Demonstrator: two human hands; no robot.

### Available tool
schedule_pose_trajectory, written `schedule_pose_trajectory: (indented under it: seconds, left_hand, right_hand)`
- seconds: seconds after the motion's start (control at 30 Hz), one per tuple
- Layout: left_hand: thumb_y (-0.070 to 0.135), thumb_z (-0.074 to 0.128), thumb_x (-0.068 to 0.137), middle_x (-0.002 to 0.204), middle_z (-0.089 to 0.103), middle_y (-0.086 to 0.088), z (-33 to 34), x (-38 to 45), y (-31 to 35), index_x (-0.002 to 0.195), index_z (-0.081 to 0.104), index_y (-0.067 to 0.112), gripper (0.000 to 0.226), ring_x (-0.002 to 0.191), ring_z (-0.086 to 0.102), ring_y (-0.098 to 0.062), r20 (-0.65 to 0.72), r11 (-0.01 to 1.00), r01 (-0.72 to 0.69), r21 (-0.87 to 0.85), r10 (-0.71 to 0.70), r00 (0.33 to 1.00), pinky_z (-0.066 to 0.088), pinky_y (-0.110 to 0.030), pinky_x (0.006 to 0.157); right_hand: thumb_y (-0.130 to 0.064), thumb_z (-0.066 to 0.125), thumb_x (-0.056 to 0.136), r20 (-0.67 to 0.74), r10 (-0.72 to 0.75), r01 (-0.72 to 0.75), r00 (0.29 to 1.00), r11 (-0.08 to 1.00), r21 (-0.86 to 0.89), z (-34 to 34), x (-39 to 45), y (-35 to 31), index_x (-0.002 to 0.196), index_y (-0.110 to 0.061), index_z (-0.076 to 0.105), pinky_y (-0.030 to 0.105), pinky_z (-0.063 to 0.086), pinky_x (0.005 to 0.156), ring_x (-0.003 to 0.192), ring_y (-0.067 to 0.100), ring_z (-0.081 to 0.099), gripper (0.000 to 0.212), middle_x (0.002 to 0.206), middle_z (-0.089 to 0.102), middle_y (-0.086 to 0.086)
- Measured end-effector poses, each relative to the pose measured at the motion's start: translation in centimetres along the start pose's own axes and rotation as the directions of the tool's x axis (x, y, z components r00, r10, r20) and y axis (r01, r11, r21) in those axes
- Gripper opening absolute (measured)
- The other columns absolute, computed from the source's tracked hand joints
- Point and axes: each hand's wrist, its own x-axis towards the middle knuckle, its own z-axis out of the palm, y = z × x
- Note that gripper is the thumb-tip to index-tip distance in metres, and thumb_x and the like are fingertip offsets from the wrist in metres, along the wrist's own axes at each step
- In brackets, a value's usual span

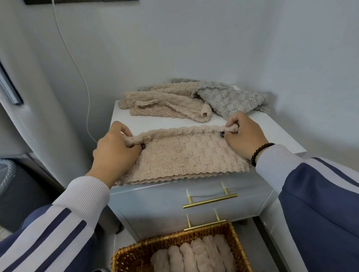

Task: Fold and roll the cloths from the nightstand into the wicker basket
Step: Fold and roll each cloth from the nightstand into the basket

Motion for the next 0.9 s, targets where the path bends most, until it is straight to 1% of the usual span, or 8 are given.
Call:
schedule_pose_trajectory:
  seconds: [0.1, 0.17, 0.27, 0.33, 0.47, 0.6, 0.7, 0.9]
  left_hand:
    - [0.021, 0.075, 0.078, 0.085, 0.056, 0.006, -0.8, -0.4, 0.2, 0.114, 0.053, 0.027, 0.042, 0.086, 0.055, -0.02, 0.036, 0.997, 0.052, -0.063, -0.05, 0.998, 0.045, -0.032, 0.078]
    - [0.019, 0.077, 0.077, 0.092, 0.062, 0.003, -1.3, -0.6, 0.2, 0.106, 0.065, 0.021, 0.032, 0.092, 0.059, -0.022, 0.091, 0.992, 0.082, -0.093, -0.073, 0.993, 0.046, -0.03, 0.077]
    - [0.016, 0.078, 0.076, 0.09, 0.07, -0.01, -2.5, -1.4, 0.2, 0.09, 0.073, 0.014, 0.015, 0.086, 0.065, -0.027, 0.245, 0.977, 0.14, -0.161, -0.098, 0.965, 0.052, -0.034, 0.075]
    - [0.011, 0.079, 0.076, 0.095, 0.072, -0.015, -3.5, -1.9, -0.1, 0.092, 0.073, 0.008, 0.018, 0.092, 0.066, -0.029, 0.334, 0.951, 0.168, -0.259, -0.075, 0.94, 0.052, -0.035, 0.08]
    - [0.003, 0.067, 0.074, 0.107, 0.072, -0.012, -5.3, -4.0, 0.1, 0.105, 0.068, 0.006, 0.031, 0.095, 0.07, -0.021, 0.441, 0.738, 0.3, -0.605, -0.004, 0.897, 0.058, -0.03, 0.082]
    - [0.013, 0.061, 0.072, 0.106, 0.073, -0.008, -6.2, -6.6, 1.0, 0.109, 0.067, 0.009, 0.037, 0.099, 0.07, -0.021, 0.474, 0.558, 0.384, -0.736, 0.021, 0.88, 0.059, -0.035, 0.078]
    - [0.013, 0.053, 0.087, 0.105, 0.074, -0.008, -6.9, -8.9, 2.3, 0.109, 0.067, 0.009, 0.026, 0.096, 0.071, -0.022, 0.487, 0.484, 0.422, -0.766, 0.009, 0.874, 0.059, -0.039, 0.079]
    - [0.019, 0.051, 0.095, 0.09, 0.076, -0.004, -9.1, -13.3, 3.8, 0.098, 0.069, 0.012, 0.02, 0.08, 0.074, -0.02, 0.473, 0.386, 0.463, -0.798, -0.075, 0.878, 0.057, -0.038, 0.069]
  right_hand:
    - [-0.005, 0.057, 0.088, 0.004, 0.047, -0.047, 0.999, 0.992, 0.113, -0.7, -0.4, -0.2, 0.122, -0.022, 0.049, 0.018, 0.043, 0.05, 0.065, 0.013, 0.054, 0.039, 0.117, 0.051, -0.001]
    - [-0.004, 0.059, 0.087, 0.048, 0.063, -0.067, 0.997, 0.994, 0.09, -1.3, -0.6, -0.4, 0.127, -0.019, 0.056, 0.019, 0.048, 0.07, 0.084, 0.014, 0.06, 0.043, 0.123, 0.056, 0.002]
    - [-0.003, 0.06, 0.086, 0.094, 0.102, -0.115, 0.99, 0.982, 0.147, -2.0, -1.3, -0.8, 0.108, -0.015, 0.069, 0.017, 0.043, 0.057, 0.067, 0.01, 0.056, 0.027, 0.09, 0.066, 0.0]
    - [-0.002, 0.064, 0.083, 0.104, 0.151, -0.171, 0.983, 0.96, 0.224, -2.7, -1.8, -0.8, 0.098, -0.016, 0.07, 0.019, 0.041, 0.054, 0.06, 0.011, 0.052, 0.022, 0.075, 0.063, 0.0]
    - [0.002, 0.067, 0.077, 0.135, 0.219, -0.257, 0.966, 0.856, 0.448, -4.4, -2.8, -0.6, 0.069, -0.01, 0.062, 0.031, 0.046, 0.068, 0.063, 0.018, 0.056, 0.016, 0.062, 0.061, 0.002]
    - [-0.002, 0.063, 0.086, 0.18, 0.196, -0.265, 0.964, 0.781, 0.566, -5.7, -5.1, -1.3, 0.085, -0.008, 0.058, 0.039, 0.054, 0.075, 0.073, 0.023, 0.066, 0.008, 0.08, 0.067, 0.009]
    - [-0.01, 0.066, 0.087, 0.085, 0.174, -0.194, 0.981, 0.858, 0.477, -6.5, -7.3, -2.0, 0.091, -0.011, 0.061, 0.044, 0.054, 0.077, 0.078, 0.026, 0.065, 0.006, 0.087, 0.067, 0.01]
    - [-0.021, 0.066, 0.086, -0.11, 0.168, -0.096, 0.98, 0.873, 0.477, -9.4, -12.5, -5.1, 0.106, -0.016, 0.065, 0.036, 0.057, 0.076, 0.084, 0.024, 0.07, 0.02, 0.093, 0.072, 0.005]
